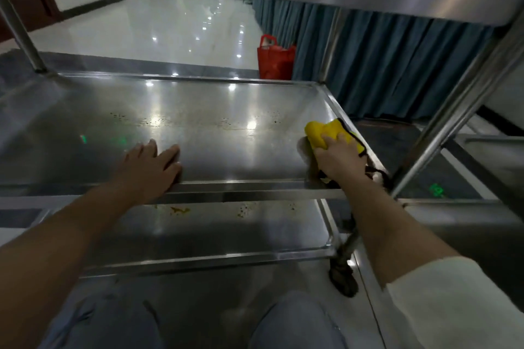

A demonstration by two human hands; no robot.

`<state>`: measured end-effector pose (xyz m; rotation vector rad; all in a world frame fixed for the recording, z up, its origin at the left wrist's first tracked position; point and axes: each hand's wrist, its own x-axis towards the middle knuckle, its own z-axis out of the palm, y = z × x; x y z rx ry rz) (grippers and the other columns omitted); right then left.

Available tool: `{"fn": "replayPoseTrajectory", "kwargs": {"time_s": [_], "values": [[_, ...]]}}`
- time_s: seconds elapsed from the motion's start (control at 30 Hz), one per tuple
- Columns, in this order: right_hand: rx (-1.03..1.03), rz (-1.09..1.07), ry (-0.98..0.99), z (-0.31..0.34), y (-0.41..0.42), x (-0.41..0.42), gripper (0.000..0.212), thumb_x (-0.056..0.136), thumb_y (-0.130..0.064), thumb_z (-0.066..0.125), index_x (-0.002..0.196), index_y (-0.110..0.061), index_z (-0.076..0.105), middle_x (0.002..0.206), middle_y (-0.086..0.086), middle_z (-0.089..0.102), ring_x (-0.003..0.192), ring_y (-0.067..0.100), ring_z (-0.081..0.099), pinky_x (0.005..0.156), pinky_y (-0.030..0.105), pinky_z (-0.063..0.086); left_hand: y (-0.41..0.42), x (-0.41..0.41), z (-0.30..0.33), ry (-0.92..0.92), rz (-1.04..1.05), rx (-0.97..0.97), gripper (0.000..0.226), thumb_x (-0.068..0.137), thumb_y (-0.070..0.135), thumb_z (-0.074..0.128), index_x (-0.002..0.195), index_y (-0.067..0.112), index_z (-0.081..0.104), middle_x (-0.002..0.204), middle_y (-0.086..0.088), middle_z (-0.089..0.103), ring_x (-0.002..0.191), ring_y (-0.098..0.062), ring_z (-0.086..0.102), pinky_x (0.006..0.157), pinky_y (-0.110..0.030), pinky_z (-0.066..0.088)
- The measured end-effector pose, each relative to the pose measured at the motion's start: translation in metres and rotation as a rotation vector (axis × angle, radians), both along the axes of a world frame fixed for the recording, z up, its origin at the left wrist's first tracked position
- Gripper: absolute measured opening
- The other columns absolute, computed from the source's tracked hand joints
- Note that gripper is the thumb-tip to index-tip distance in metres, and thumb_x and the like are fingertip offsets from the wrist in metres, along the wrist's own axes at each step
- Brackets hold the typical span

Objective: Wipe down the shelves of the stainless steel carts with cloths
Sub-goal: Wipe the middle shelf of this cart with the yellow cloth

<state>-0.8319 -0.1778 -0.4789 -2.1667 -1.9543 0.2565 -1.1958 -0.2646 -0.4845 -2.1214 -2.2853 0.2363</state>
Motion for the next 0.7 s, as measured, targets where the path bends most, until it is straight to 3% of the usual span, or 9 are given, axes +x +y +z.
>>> {"fn": "replayPoseTrajectory", "kwargs": {"time_s": [0.1, 0.23, 0.37, 0.47, 0.57, 0.7], "values": [[-0.016, 0.146, -0.009, 0.002, -0.009, -0.045, 0.055, 0.092, -0.052, 0.034, 0.144, -0.037, 0.026, 0.158, 0.003, 0.013, 0.144, 0.035, 0.006, 0.111, 0.064, 0.012, 0.002, 0.002, 0.0, 0.058, -0.021, -0.011, 0.055, 0.102, 0.041, 0.025, 0.154, 0.033, 0.008, 0.159, -0.017, 0.008, 0.14, -0.044, 0.019, 0.109, -0.054, 0.027], [-0.023, 0.408, -0.066, 0.0, -0.02, -0.105, 0.062, 0.089, -0.058, 0.038, 0.145, -0.04, 0.02, 0.159, 0.002, 0.011, 0.145, 0.035, 0.006, 0.11, 0.064, 0.015, 0.0, 0.001, -0.002, 0.092, -0.053, -0.005, 0.055, 0.102, 0.044, 0.021, 0.154, 0.034, 0.007, 0.158, -0.018, 0.009, 0.14, -0.044, 0.019, 0.108, -0.053, 0.027], [-0.012, 0.586, -0.092, 0.0, -0.025, -0.106, 0.062, 0.09, -0.056, 0.037, 0.147, -0.041, 0.017, 0.159, -0.004, 0.011, 0.146, 0.026, 0.008, 0.114, 0.057, 0.016, -0.006, -0.003, -0.005, 0.133, -0.06, 0.021, 0.056, 0.1, 0.049, 0.017, 0.153, 0.037, 0.004, 0.158, -0.016, 0.01, 0.14, -0.041, 0.021, 0.109, -0.05, 0.029], [0.014, 0.498, -0.027, -0.001, -0.028, -0.064, 0.062, 0.088, -0.057, 0.043, 0.145, -0.047, 0.02, 0.159, -0.01, 0.014, 0.146, 0.02, 0.013, 0.111, 0.058, 0.015, -0.007, -0.007, -0.01, 0.13, -0.092, 0.015, 0.056, 0.099, 0.051, 0.021, 0.153, 0.037, 0.011, 0.159, -0.015, 0.008, 0.142, -0.042, 0.017, 0.11, -0.053, 0.025], [0.011, 0.235, 0.031, 0.0, -0.024, -0.005, 0.064, 0.084, -0.059, 0.045, 0.143, -0.05, 0.023, 0.158, -0.01, 0.018, 0.143, 0.021, 0.02, 0.112, 0.061, 0.014, -0.005, -0.008, -0.013, 0.014, -0.085, 0.042, 0.055, 0.1, 0.048, 0.024, 0.152, 0.031, 0.022, 0.16, -0.014, 0.012, 0.142, -0.043, 0.015, 0.111, -0.058, 0.021], [0.036, -0.032, 0.029, 0.0, -0.015, 0.042, 0.063, 0.085, -0.058, 0.046, 0.144, -0.045, 0.026, 0.155, -0.003, 0.027, 0.139, 0.028, 0.028, 0.109, 0.063, 0.012, -0.002, -0.01, -0.017, 0.056, -0.134, 0.094, 0.055, 0.1, 0.05, 0.018, 0.152, 0.032, 0.021, 0.158, -0.019, 0.013, 0.14, -0.047, 0.018, 0.109, -0.061, 0.023]]}}
